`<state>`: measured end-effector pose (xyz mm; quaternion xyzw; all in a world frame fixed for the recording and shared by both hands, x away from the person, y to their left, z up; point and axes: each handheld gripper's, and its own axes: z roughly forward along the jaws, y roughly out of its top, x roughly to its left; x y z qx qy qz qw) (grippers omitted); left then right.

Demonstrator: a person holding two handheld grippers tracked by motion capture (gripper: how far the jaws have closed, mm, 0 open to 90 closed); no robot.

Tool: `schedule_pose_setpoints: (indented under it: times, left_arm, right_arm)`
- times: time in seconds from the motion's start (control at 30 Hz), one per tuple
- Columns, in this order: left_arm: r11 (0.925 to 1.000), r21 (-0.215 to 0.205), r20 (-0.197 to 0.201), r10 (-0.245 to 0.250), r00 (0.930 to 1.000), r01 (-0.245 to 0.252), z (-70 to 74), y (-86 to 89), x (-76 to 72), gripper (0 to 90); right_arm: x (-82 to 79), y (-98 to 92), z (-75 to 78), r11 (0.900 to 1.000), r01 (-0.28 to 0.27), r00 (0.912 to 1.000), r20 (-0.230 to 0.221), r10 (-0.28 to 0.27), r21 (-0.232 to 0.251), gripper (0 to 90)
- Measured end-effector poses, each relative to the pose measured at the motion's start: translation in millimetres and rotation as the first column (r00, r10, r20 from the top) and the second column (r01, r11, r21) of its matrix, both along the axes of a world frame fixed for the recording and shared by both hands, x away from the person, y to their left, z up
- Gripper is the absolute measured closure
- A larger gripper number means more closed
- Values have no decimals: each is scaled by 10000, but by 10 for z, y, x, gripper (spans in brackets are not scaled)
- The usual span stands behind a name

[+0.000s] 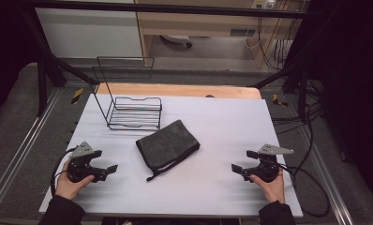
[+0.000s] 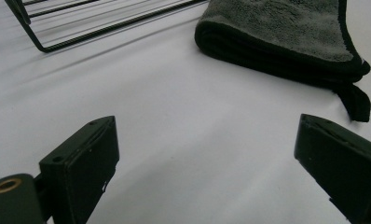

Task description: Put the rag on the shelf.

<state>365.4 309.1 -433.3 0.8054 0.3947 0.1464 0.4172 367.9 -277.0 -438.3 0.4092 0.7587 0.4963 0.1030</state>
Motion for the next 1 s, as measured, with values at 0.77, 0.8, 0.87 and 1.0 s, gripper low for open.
schedule_pose_setpoints:
  times: [0.77,0.8,0.87,1.0]
  left_arm:
    - [9998,167,-172,-131,9998,134,104,-346,-51,117]
    - [9994,254,-150,-213,9997,216,115,-387,-56,130]
    - [9989,293,-181,-356,9992,361,131,-479,-69,146]
    - [9976,276,-361,-627,9974,637,144,-664,-87,178]
  right_arm:
    - [-6,58,-24,9995,-141,9997,-181,137,-271,11]
    - [-7,64,-28,9995,-134,9998,-176,130,-277,12]
    - [-5,64,-31,9994,-148,9998,-146,143,-299,13]
    - [-7,63,-29,9994,-117,9998,-176,111,-322,13]
